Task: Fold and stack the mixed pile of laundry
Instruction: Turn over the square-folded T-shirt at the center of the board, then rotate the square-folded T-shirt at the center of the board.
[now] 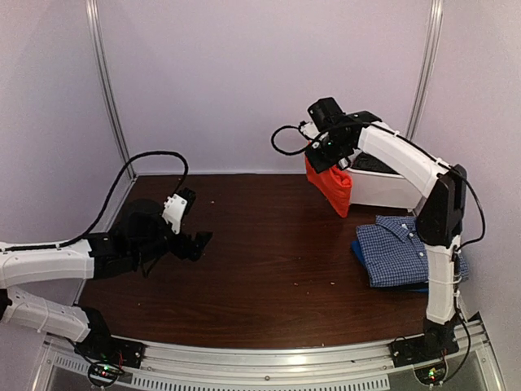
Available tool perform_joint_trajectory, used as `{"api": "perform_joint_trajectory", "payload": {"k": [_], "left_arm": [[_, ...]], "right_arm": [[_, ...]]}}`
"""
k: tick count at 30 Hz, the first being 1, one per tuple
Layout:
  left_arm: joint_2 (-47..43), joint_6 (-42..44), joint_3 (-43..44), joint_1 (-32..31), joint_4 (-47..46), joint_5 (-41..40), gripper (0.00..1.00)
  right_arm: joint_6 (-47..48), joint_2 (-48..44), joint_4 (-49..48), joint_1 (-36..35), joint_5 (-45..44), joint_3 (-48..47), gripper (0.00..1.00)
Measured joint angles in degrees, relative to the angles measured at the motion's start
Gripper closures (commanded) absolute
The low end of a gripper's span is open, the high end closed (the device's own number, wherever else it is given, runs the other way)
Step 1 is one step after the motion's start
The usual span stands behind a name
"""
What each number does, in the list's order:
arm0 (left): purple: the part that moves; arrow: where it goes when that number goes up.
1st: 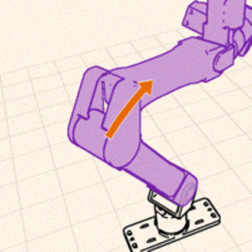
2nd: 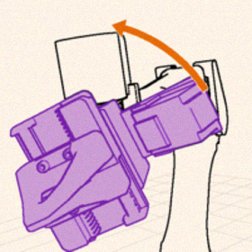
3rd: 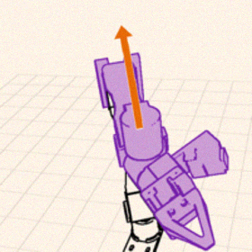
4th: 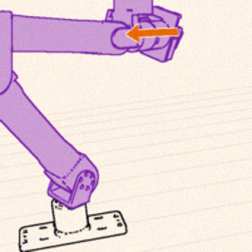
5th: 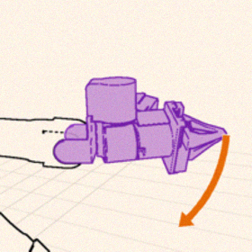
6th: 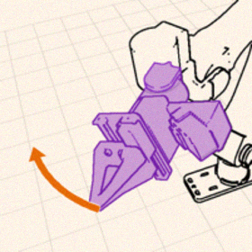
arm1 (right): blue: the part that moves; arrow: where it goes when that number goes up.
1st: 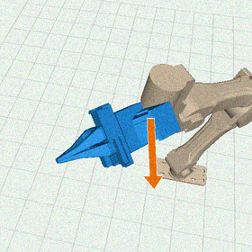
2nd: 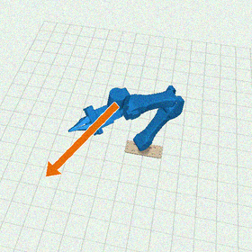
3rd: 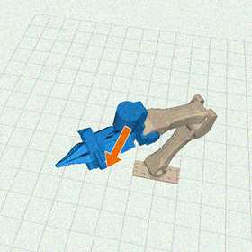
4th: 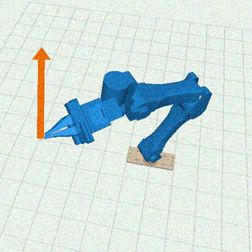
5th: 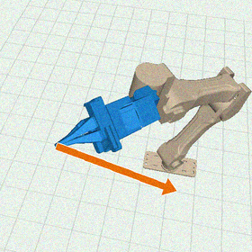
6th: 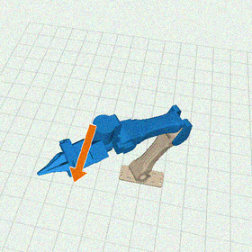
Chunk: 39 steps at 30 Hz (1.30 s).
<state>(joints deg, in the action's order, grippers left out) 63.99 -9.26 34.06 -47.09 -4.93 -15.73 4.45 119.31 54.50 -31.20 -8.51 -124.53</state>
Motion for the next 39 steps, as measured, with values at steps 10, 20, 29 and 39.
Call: {"api": "perform_joint_trajectory", "payload": {"k": [10, 20, 29, 39], "left_arm": [[-8.8, -9.9, 0.0, 7.0, 10.7, -4.8, 0.02], [-12.8, -22.9, 4.9, 19.9, 26.9, -6.0, 0.02], [-10.3, -25.1, 5.0, 22.1, 26.8, 0.4, 0.02], [9.9, -22.3, 6.1, 8.6, 14.6, 11.3, 0.03]], "right_arm": [[1.9, 21.9, 2.6, -21.0, -9.3, -1.0, 1.00], [-9.8, 22.4, -1.2, -28.7, 7.9, -2.1, 0.49], [-15.7, 3.2, -16.9, -25.0, 36.1, 12.5, 0.36], [-20.1, -7.3, -38.2, -1.1, 46.5, 34.5, 0.53]]}}
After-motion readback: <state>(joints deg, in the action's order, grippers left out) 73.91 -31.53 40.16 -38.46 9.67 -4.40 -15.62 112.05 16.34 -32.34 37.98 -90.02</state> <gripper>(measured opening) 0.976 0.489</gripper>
